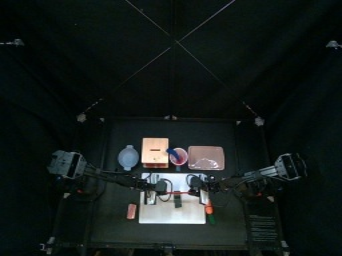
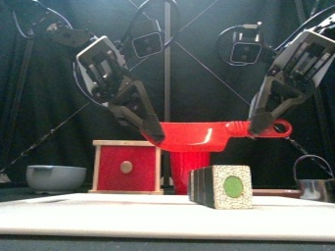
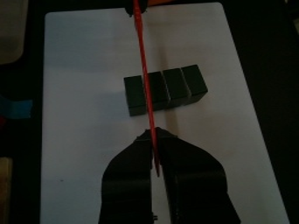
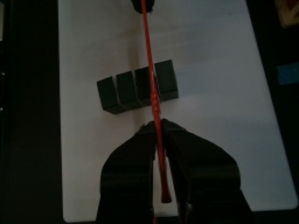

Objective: Place sushi on board then cut the sushi with the knife then place the pieces on the plate
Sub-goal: Cut the sushi into 4 pieces

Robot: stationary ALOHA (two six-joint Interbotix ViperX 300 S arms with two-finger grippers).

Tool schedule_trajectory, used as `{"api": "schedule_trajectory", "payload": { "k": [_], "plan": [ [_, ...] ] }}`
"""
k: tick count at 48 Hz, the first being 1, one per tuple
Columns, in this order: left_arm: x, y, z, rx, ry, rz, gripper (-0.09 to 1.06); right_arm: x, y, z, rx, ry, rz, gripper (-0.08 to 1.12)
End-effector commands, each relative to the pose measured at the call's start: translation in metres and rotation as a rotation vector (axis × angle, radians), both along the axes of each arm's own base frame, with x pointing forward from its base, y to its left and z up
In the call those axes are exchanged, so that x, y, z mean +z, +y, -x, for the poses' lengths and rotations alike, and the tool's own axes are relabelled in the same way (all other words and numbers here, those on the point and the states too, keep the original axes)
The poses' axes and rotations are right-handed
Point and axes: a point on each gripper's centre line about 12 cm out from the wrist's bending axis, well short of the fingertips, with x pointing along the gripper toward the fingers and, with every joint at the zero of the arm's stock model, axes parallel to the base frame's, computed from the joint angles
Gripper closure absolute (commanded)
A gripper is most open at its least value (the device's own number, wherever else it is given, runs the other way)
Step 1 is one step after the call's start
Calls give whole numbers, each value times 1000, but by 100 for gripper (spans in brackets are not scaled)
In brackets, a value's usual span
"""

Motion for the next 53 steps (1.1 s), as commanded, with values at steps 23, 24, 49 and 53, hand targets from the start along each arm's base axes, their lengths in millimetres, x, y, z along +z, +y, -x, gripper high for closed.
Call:
{"api": "schedule_trajectory", "payload": {
  "k": [23, 24, 49, 53],
  "plan": [
    [1, -9, -15, -17, -15, 2, 57, -9, -6, 3, -32, 66, 12, 57],
    [1, -9, -16, -17, -15, 2, 57, -9, -6, 3, -33, 67, 11, 57],
    [-4, -12, -19, -20, -6, 2, 57, -18, -6, 2, -33, 96, 18, 57],
    [-5, -12, -19, -19, -3, 3, 57, -19, -6, 2, -33, 101, 19, 57]
  ]
}}
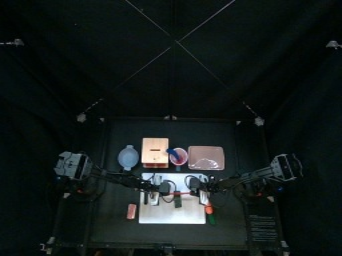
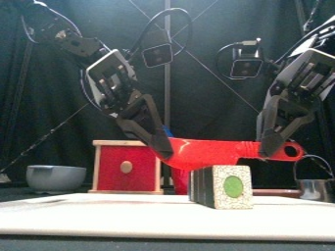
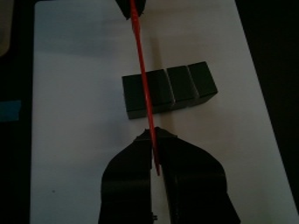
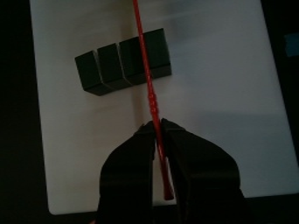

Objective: Place sushi on board then cut the sushi with the knife then place the pieces on the plate
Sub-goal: Cut the sushi into 4 pieces

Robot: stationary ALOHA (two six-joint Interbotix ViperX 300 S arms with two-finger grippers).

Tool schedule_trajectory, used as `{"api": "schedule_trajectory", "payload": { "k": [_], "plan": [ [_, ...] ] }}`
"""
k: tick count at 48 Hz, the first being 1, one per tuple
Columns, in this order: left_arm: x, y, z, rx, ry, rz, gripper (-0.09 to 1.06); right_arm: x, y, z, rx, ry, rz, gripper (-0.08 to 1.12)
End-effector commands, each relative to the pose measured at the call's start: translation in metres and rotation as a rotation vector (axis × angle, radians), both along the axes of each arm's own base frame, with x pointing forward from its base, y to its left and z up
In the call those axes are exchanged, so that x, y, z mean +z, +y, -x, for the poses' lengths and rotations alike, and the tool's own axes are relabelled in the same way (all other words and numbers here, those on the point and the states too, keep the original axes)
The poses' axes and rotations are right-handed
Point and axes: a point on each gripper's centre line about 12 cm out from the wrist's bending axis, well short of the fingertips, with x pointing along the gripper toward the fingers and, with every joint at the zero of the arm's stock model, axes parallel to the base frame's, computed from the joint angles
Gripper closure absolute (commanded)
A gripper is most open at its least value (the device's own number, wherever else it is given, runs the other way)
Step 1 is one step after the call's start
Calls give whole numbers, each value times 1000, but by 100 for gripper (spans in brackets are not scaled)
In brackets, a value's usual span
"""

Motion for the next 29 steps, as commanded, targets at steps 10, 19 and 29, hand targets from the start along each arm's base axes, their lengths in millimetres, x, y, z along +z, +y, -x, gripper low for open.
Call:
{"api": "schedule_trajectory", "payload": {
  "k": [10, 19, 29],
  "plan": [
    [8, -9, -7, -15, -28, 8, 57, 1, -3, -4, -14, -3, -3, 57],
    [-2, -9, -7, -16, -4, 3, 57, -6, -3, -6, -16, 20, -1, 57],
    [-16, -9, -7, -18, 29, -5, 57, -20, -3, -5, -20, 71, 5, 57]
  ]
}}
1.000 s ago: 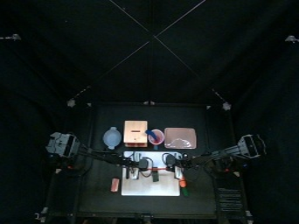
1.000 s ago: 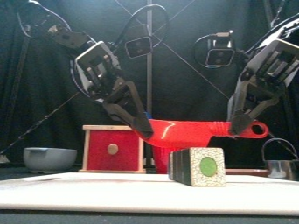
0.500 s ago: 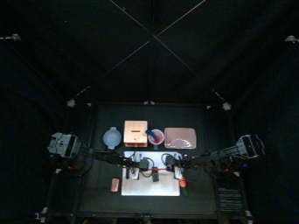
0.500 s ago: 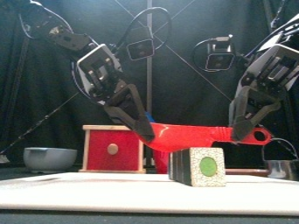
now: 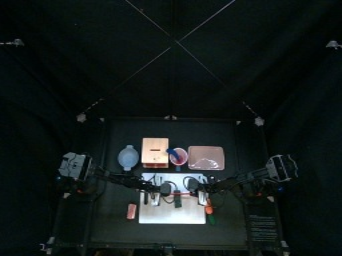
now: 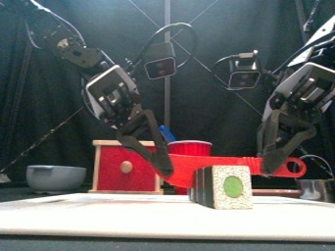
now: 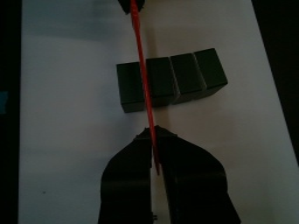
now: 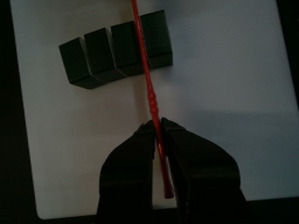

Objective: Place sushi on board then cut the sushi with the knife then place the pieces on the plate
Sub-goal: Cut the sushi into 4 pieces

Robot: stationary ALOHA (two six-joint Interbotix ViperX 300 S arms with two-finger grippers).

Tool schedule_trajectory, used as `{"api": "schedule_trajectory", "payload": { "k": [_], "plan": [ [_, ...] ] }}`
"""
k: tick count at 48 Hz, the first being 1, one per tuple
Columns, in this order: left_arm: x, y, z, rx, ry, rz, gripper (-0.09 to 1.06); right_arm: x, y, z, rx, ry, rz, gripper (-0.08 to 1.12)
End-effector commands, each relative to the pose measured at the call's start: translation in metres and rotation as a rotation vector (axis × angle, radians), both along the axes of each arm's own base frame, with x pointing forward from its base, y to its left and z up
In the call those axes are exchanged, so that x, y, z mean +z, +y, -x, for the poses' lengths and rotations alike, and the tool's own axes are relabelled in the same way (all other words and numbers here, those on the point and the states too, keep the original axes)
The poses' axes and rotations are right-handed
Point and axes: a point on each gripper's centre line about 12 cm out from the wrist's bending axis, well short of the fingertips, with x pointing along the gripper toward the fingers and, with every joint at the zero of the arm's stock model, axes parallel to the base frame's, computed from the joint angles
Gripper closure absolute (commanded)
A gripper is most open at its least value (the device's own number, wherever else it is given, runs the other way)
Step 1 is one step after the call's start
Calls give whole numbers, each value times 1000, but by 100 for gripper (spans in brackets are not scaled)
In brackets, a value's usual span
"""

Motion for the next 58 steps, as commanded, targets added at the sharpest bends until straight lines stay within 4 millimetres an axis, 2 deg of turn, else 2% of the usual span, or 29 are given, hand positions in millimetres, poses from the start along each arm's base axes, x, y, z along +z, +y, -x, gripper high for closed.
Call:
{"api": "schedule_trajectory", "payload": {
  "k": [1, 10, 18, 29, 38, 48, 54, 58],
  "plan": [
    [4, -8, -4, -20, -17, -1, 57, -1, -3, -2, -19, 12, -1, 57],
    [0, -4, -3, -13, -2, -3, 57, -6, -7, 2, -26, 67, 25, 57],
    [-1, -3, -3, -17, -2, -11, 57, -3, -20, 3, -65, 73, 37, 57],
    [1, 15, -5, -5, -9, -40, 57, 2, -36, -1, -92, 52, 59, 57],
    [4, 22, -5, -1, 1, -55, 57, 8, -39, -5, -99, 38, 64, 57],
    [22, 19, 0, -8, 5, -57, 57, 30, -38, -5, -104, -11, 66, 57],
    [36, 18, 0, -9, -27, -53, 57, 47, -29, -4, -87, -65, 51, 57],
    [40, 9, 1, -33, -37, -53, 57, 54, -21, -2, -66, -90, 43, 57]
  ]
}}
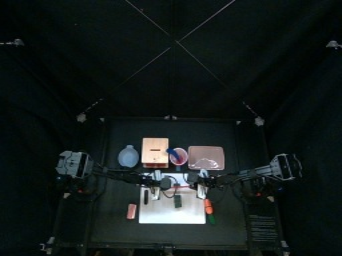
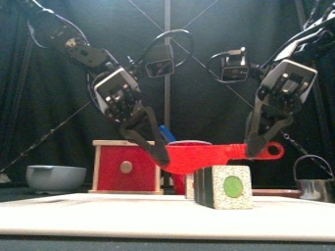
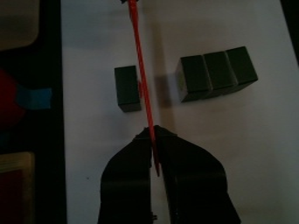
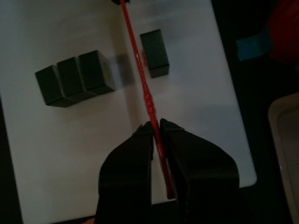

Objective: Place sushi on board then cut the sushi with the knife then place the pieces on the plate
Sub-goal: Cut the sushi into 4 pieces

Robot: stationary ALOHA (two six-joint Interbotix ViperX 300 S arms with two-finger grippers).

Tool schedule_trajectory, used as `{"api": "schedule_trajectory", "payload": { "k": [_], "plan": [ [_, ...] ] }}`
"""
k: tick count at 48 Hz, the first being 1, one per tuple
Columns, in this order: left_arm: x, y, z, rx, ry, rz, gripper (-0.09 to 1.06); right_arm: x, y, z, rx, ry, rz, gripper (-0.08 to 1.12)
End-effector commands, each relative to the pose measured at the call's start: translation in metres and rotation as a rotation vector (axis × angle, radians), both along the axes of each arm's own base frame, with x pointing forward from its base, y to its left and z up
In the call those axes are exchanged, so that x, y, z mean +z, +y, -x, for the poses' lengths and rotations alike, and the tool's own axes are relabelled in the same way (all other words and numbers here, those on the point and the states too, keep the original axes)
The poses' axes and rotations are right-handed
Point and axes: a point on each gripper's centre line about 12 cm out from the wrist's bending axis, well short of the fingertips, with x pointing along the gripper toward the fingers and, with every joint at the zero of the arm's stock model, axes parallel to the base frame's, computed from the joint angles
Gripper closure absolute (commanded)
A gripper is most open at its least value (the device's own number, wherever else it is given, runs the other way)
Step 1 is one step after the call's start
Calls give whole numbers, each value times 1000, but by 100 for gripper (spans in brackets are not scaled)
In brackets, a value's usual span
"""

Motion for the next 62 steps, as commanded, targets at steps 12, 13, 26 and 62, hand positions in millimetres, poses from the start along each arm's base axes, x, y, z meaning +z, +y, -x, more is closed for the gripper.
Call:
{"api": "schedule_trajectory", "payload": {
  "k": [12, 13, 26, 62],
  "plan": [
    [13, -45, -3, -95, -31, 19, 57, 22, 31, 3, 67, -68, -50, 57],
    [12, -47, -3, -100, -28, 18, 57, 21, 33, 3, 68, -63, -53, 57],
    [6, -56, -5, -97, -6, 42, 57, 14, 39, 2, 71, -41, -71, 57],
    [4, -57, -4, -89, 9, 53, 57, 8, 43, -1, 74, -20, -76, 57]
  ]
}}
